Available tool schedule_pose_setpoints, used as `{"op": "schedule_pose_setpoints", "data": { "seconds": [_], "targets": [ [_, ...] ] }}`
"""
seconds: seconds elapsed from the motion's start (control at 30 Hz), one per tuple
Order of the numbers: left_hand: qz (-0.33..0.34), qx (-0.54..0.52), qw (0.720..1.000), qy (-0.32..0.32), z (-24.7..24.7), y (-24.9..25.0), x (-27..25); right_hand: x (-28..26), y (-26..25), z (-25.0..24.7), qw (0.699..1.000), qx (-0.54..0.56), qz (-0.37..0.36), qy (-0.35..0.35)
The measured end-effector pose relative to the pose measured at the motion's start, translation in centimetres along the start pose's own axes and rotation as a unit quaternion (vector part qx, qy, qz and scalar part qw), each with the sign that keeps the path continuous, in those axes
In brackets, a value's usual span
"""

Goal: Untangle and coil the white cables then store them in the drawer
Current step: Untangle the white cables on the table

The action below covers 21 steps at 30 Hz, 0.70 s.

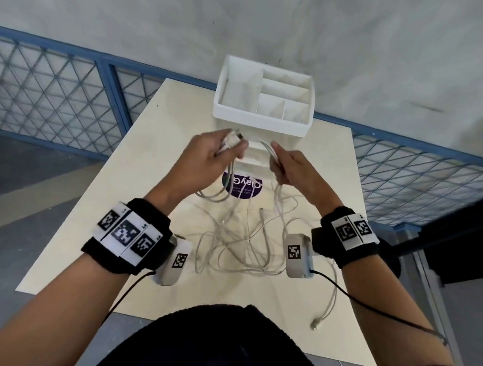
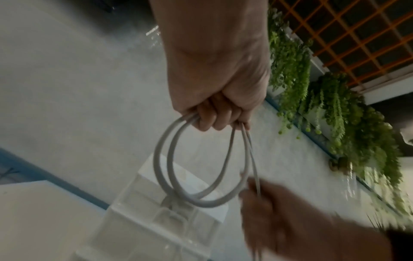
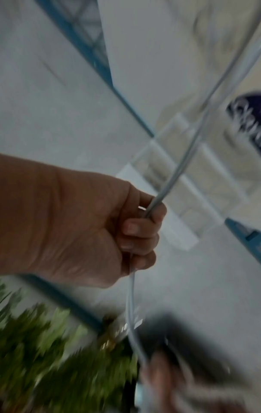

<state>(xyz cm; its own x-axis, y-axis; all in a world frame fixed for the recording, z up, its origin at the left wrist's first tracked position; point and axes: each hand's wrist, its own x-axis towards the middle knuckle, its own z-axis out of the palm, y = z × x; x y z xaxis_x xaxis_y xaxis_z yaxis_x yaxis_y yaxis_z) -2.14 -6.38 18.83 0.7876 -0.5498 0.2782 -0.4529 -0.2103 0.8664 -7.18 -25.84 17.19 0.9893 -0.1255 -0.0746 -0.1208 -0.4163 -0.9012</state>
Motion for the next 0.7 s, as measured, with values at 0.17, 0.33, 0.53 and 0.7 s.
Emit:
{"op": "schedule_pose_setpoints", "data": {
  "seconds": [0.17, 0.33, 0.53, 0.7],
  "targets": [
    [-0.002, -0.038, 0.986, 0.160, -3.4, -0.6, 0.4, -1.3, 8.0, -1.0, 0.990, -0.027, 0.136, 0.029],
    [-0.175, 0.190, 0.964, 0.070, -5.2, -4.3, 0.2, -2.1, 9.7, -3.2, 0.970, -0.135, 0.157, 0.130],
    [-0.106, 0.141, 0.984, 0.008, -0.9, -3.5, -1.2, -1.6, 2.1, -2.2, 0.951, -0.308, 0.021, 0.016],
    [-0.056, -0.020, 0.985, -0.164, 3.2, -1.5, -1.3, -1.9, -3.1, -0.7, 0.974, -0.216, -0.059, -0.017]
  ]
}}
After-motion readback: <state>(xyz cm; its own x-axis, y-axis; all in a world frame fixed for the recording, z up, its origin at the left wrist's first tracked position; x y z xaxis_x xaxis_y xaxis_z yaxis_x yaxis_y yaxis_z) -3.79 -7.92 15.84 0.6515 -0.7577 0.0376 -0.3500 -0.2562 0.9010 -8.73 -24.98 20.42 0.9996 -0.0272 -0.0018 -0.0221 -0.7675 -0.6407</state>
